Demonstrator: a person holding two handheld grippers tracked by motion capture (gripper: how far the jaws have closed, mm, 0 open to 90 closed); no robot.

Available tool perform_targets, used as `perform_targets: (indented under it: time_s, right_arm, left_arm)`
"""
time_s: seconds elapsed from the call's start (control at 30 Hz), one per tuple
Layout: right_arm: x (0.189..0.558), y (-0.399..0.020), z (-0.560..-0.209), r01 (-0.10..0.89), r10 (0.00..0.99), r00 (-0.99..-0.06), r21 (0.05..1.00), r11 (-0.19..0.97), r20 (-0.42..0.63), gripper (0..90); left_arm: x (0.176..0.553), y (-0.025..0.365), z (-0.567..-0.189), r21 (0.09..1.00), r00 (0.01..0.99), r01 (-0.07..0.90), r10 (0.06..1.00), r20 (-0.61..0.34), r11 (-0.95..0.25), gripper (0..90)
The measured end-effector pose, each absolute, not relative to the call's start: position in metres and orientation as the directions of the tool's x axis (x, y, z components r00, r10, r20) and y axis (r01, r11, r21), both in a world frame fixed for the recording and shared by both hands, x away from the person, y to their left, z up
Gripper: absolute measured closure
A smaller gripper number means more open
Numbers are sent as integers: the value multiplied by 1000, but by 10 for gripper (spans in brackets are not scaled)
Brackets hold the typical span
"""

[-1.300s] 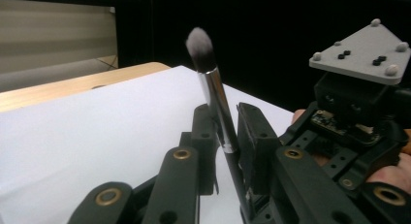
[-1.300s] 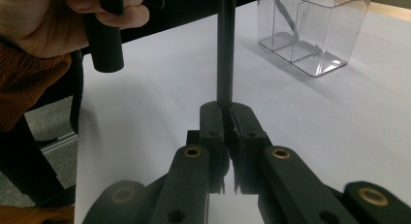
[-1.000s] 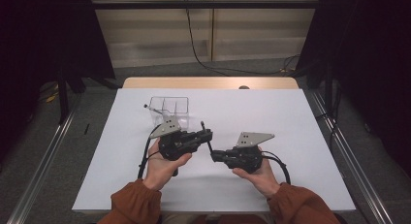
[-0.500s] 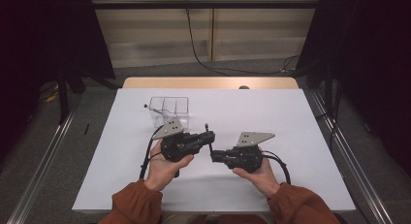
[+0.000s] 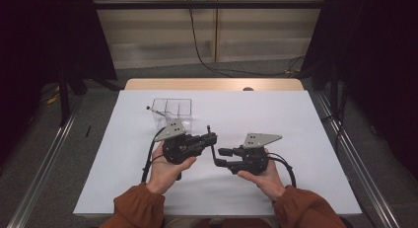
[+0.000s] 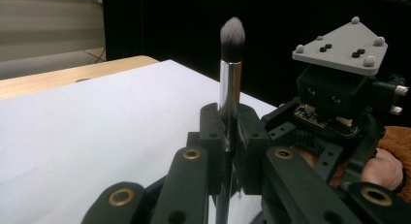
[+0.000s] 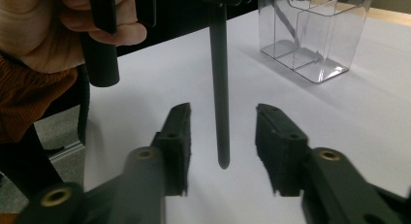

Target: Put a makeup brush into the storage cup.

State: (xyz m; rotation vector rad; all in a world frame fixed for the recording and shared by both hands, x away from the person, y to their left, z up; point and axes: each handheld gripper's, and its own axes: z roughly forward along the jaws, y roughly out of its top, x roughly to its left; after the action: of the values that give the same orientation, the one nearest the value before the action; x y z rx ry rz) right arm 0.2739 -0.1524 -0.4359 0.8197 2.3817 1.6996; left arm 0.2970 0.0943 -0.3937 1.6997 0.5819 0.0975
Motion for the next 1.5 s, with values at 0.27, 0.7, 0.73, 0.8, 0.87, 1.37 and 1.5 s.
perform_targets:
  time_s: [0.27, 0.7, 0.73, 0.8, 0.87, 1.37, 1.5]
  right_arm:
    - [274, -155, -434, 359, 498, -840, 910, 208, 218, 324]
    - [277, -160, -432, 373, 525, -820, 909, 185, 229, 59]
    - [277, -160, -432, 372, 527, -818, 911, 180, 230, 59]
    - [277, -162, -431, 370, 536, -814, 911, 181, 224, 54]
    - [277, -163, -430, 372, 550, -804, 912, 173, 223, 61]
    - [274, -180, -426, 337, 642, -749, 928, 162, 160, 42]
    - [272, -189, -424, 323, 657, -741, 931, 169, 138, 38]
  left_arm:
    - [298, 97, -394, 941, 867, 322, 430, -252, -99, 838]
    - [299, 103, -392, 940, 858, 327, 447, -252, -97, 838]
    - [299, 104, -392, 940, 858, 327, 448, -251, -99, 838]
    - [300, 106, -391, 941, 857, 325, 452, -248, -100, 838]
    - [300, 107, -391, 941, 857, 323, 452, -246, -102, 838]
    - [302, 118, -387, 942, 852, 318, 468, -233, -110, 838]
    - [304, 123, -385, 943, 847, 316, 479, -230, -106, 838]
